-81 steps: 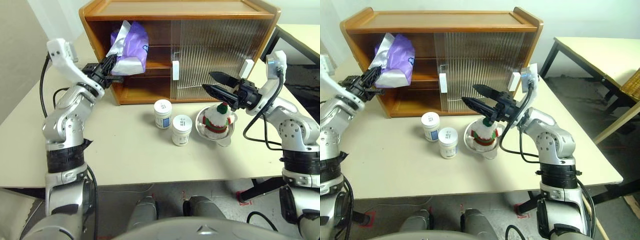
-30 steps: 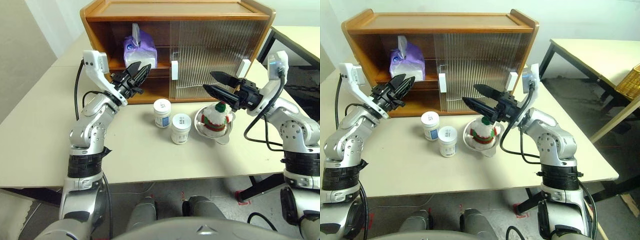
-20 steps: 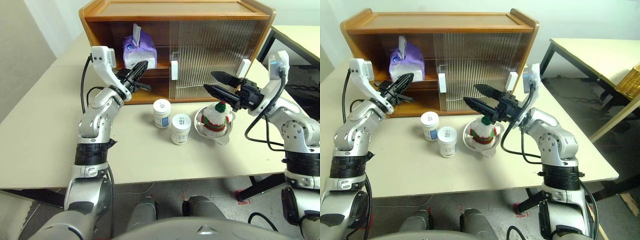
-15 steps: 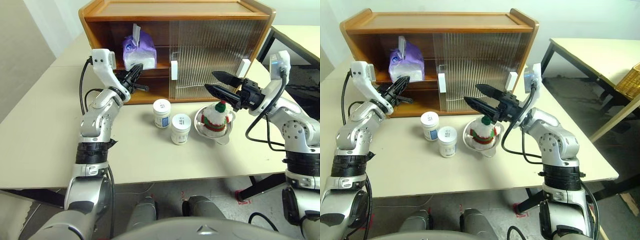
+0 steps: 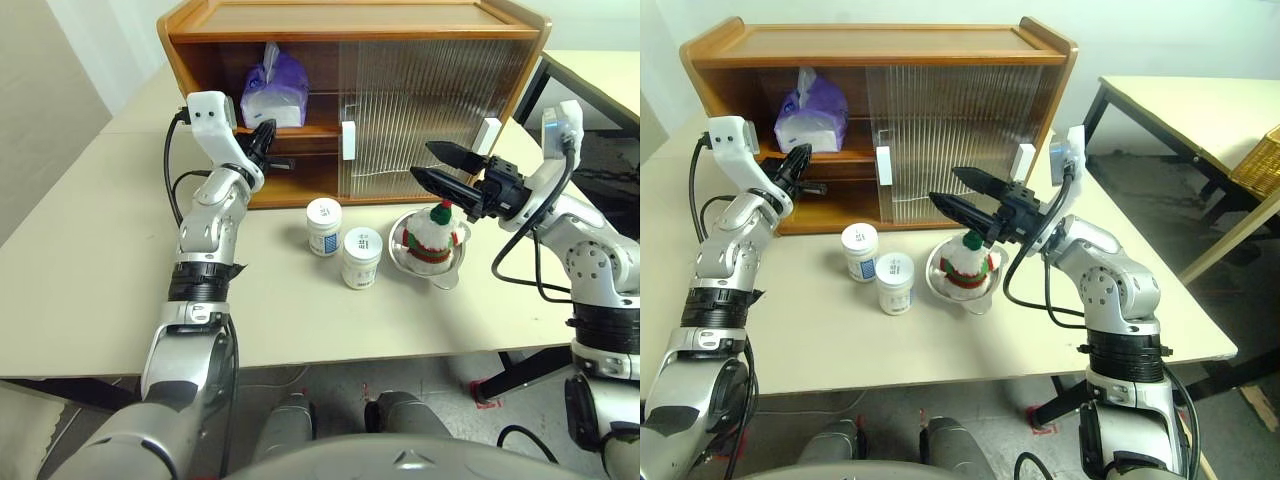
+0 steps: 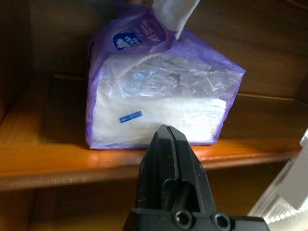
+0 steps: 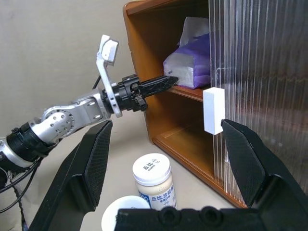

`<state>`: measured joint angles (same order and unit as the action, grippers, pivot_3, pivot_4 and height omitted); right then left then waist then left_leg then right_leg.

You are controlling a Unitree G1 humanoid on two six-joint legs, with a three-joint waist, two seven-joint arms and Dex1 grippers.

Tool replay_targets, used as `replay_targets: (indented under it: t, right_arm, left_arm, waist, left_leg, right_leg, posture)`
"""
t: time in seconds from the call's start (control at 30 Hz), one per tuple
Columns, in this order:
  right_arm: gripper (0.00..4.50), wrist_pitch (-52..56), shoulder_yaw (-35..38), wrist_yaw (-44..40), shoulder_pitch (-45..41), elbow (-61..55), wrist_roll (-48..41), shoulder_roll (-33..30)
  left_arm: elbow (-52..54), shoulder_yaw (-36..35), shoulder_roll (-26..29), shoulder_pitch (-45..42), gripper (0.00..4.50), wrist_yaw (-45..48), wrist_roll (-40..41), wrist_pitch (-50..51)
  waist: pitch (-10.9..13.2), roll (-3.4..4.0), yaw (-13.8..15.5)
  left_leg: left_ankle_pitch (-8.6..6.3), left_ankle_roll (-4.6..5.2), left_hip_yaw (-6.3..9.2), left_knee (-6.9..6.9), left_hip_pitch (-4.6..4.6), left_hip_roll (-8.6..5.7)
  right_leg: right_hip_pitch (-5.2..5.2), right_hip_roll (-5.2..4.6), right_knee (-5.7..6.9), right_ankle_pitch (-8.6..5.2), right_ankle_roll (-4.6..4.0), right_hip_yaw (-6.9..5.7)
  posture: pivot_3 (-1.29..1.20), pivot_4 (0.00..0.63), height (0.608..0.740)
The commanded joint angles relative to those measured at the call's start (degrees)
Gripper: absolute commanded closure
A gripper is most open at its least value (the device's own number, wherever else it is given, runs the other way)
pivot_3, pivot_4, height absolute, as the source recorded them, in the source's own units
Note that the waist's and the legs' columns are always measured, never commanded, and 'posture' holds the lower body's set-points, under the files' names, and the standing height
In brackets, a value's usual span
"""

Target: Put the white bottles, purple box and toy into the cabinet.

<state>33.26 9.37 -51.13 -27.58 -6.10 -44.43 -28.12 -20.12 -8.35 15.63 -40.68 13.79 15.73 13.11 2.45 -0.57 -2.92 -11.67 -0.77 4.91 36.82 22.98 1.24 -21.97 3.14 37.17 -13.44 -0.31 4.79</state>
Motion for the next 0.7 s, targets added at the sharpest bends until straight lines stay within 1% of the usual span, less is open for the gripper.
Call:
replay_targets:
  t: [0.03,0.13,0.23,0.3,0.33,0.43,0.57,0.7]
  right_arm:
    - [0.00,0.0,0.5,0.0,0.4,-0.5,-0.1,-0.3]
    - [0.00,0.1,0.5,0.2,0.5,-0.8,-0.1,-0.2]
    - [0.00,0.2,0.5,0.4,0.3,-0.8,-0.1,-0.1]
    - [0.00,0.3,0.4,0.3,0.1,-0.7,-0.1,-0.1]
    - [0.00,0.3,0.4,0.3,0.0,-0.6,-0.1,-0.1]
    - [0.00,0.3,0.4,0.1,-0.1,-0.5,-0.1,-0.2]
    - [0.00,0.3,0.2,-0.1,-0.3,-0.1,0.0,-0.1]
    - [0.00,0.2,0.0,-0.3,-0.7,0.3,0.1,0.1]
  left_arm:
    - [-4.0,-0.5,-0.4,-1.5,4.49,-0.1,-1.2,-2.4]
    - [-6.0,-0.1,-0.6,-2.2,4.49,0.9,-1.5,-4.4]
    - [-5.9,0.3,-0.8,-2.2,4.49,2.8,-0.8,-5.5]
    - [-1.2,0.3,-0.7,-0.3,4.49,8.2,2.4,-5.9]
    - [1.0,0.5,-0.4,0.7,4.32,11.0,3.7,-6.2]
    - [5.7,-0.5,0.2,3.1,3.61,13.5,5.6,-5.8]
    - [13.1,-2.1,2.3,8.0,2.16,18.5,10.4,-4.3]
    - [17.2,-2.1,5.6,13.4,0.72,26.5,14.5,-2.9]
  waist:
    - [0.0,0.00,-0.1]
    - [0.0,0.00,-0.2]
    - [0.0,0.00,-0.3]
    - [0.0,0.00,-0.4]
    - [0.0,0.00,-0.4]
    - [0.0,0.00,-0.6]
    - [0.0,0.00,-1.0]
    - [0.0,0.02,-1.0]
  left_leg:
    - [-0.01,0.01,-0.05,0.00,0.00,-0.01]
    - [-0.03,0.05,-0.25,0.00,-0.03,-0.03]
    - [-0.05,0.11,-0.49,0.00,-0.07,-0.08]
    - [-0.04,0.19,-0.59,0.00,-0.07,-0.21]
    - [-0.06,0.28,-0.60,0.00,-0.07,-0.25]
    - [-0.11,0.37,-0.73,0.04,-0.02,-0.42]
    - [-0.17,0.48,-0.74,0.06,-0.04,-0.46]
    - [-0.17,0.49,-0.65,0.05,-0.08,-0.44]
  right_leg:
    - [-0.01,0.01,0.00,0.00,0.02,0.03]
    - [-0.01,0.02,0.00,0.01,0.09,0.13]
    - [-0.01,0.06,0.00,0.03,0.18,0.32]
    - [-0.02,0.08,-0.01,0.03,0.27,0.40]
    - [-0.03,0.06,-0.01,0.04,0.32,0.49]
    - [-0.06,0.02,-0.05,0.02,0.45,0.64]
    - [-0.06,0.00,-0.07,0.02,0.49,0.77]
    - [-0.07,0.01,-0.05,0.02,0.48,0.75]
  posture:
    - [-0.16,0.039,0.740]
    - [-0.16,0.037,0.740]
    - [-0.15,0.037,0.740]
    - [-0.15,0.037,0.740]
    - [-0.15,0.037,0.740]
    - [-0.15,0.038,0.740]
    - [-0.13,0.038,0.740]
    - [-0.13,0.037,0.740]
